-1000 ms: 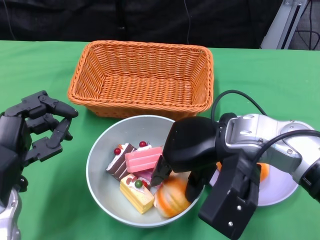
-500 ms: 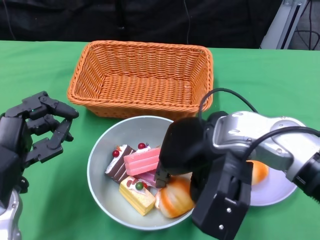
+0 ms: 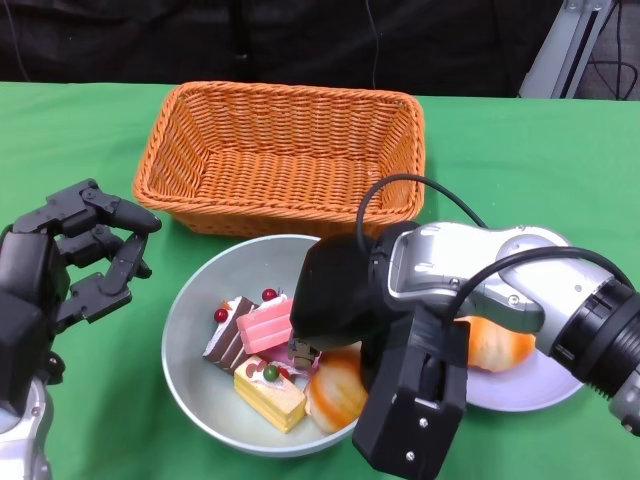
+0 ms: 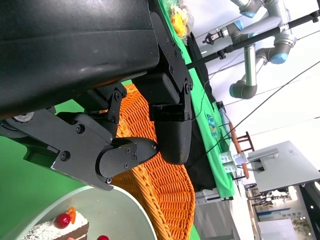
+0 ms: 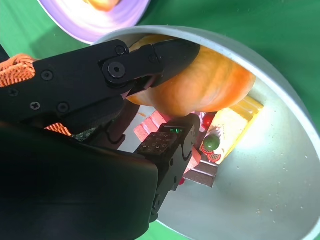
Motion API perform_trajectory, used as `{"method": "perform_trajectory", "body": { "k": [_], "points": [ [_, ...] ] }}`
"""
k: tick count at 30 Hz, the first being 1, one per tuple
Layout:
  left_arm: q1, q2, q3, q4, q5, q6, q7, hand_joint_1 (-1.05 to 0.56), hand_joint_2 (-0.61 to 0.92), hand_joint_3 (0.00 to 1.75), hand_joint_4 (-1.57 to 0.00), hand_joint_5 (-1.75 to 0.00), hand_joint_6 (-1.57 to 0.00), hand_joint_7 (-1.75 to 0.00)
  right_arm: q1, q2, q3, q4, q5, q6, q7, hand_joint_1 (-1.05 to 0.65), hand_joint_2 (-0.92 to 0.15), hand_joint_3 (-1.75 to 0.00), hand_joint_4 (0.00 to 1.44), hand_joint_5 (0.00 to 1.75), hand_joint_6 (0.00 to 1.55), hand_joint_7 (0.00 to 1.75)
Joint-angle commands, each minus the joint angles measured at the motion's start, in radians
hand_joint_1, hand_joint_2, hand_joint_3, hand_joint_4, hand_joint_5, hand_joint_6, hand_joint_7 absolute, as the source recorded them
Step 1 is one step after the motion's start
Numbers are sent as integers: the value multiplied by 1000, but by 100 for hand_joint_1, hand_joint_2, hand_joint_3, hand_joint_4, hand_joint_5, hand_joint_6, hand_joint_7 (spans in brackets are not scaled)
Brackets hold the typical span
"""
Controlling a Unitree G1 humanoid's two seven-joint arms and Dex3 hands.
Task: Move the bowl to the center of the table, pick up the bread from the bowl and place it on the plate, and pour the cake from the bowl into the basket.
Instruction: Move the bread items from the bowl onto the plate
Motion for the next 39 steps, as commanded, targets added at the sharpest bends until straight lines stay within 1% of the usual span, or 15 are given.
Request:
{"method": "perform_trajectory", "body": {
  "k": [1, 3, 6, 9, 10, 11, 12, 13, 14, 16, 22, 28, 32, 37, 39],
  "points": [
    [17, 4, 3, -7, 1, 2, 14, -11, 69, 78, -79, -150, -85, -107, -3, 13, 16, 28, -16, -1, -56, -81, -92, -11, 99, 9, 81, 4],
    [17, 5, 4, -5, 3, -1, 15, -11, 70, 78, -79, -150, -85, -106, -2, 17, 19, 38, -15, 4, -76, -81, -92, -11, 100, 9, 81, 4],
    [17, 6, 4, -4, 4, 1, 16, -12, 70, 77, -80, -149, -85, -106, -1, 26, 22, 60, -20, 12, -120, -68, -92, -8, 113, 18, 94, 6],
    [18, 8, 4, -4, 3, 1, 15, -12, 70, 76, -80, -149, -85, -105, -4, 29, 22, 74, -13, 12, -133, -65, -92, -7, 117, 20, 96, 6],
    [18, 8, 4, -3, 3, -1, 14, -12, 70, 76, -80, -149, -85, -105, -2, 31, 16, 82, -1, 12, -133, -59, -92, -6, 121, 26, 101, 6],
    [18, 9, 5, -3, 3, -2, 14, -12, 70, 75, -79, -149, -86, -104, -1, 33, 12, 87, 7, 13, -133, -52, -92, -6, 114, 49, 107, 5],
    [18, 9, 5, -3, 1, -2, 12, -12, 71, 75, -79, -149, -86, -104, -1, 36, 3, 97, 23, 11, -134, -50, -92, -6, 109, 63, 109, 3],
    [18, 9, 6, -3, -3, -1, 11, -12, 71, 75, -79, -149, -86, -104, -1, 38, -4, 106, 37, 7, -137, -43, -92, -6, 99, 91, 113, 4],
    [18, 9, 7, -4, -5, 0, 10, -12, 71, 75, -79, -149, -86, -104, -3, 40, -8, 113, 46, 4, -139, -40, -92, -5, 95, 103, 114, 4],
    [18, 8, 7, -4, -7, 0, 9, -12, 71, 74, -80, -149, -86, -104, -6, 40, -9, 120, 56, 2, -142, -38, -92, -5, 90, 112, 114, 4],
    [15, 18, 6, 13, 8, -13, 10, -11, 71, 76, -80, -150, -85, -107, -20, 37, -33, 132, 102, -7, -135, -39, -92, -2, 84, 112, 109, 1],
    [10, 22, 6, 30, 7, -28, 2, -11, 70, 79, -80, -150, -85, -107, -24, 41, -54, 153, 129, -24, -165, -41, -91, 0, 87, 105, 108, 0],
    [7, 24, 6, 42, -3, -35, -10, -10, 70, 80, -80, -150, -85, -106, -37, 47, -77, 201, 162, -62, -209, -40, -92, -1, 88, 105, 100, 0],
    [9, 22, 6, 34, -8, -24, -13, -10, 71, 79, -79, -149, -85, -106, -56, 49, -83, 246, 155, -96, -275, -38, -92, -4, 89, 107, 99, 0],
    [11, 22, 5, 31, -8, -23, -13, -10, 71, 79, -79, -149, -84, -106, -60, 50, -88, 256, 161, -96, -287, -36, -92, -4, 89, 112, 99, 0]
  ]
}}
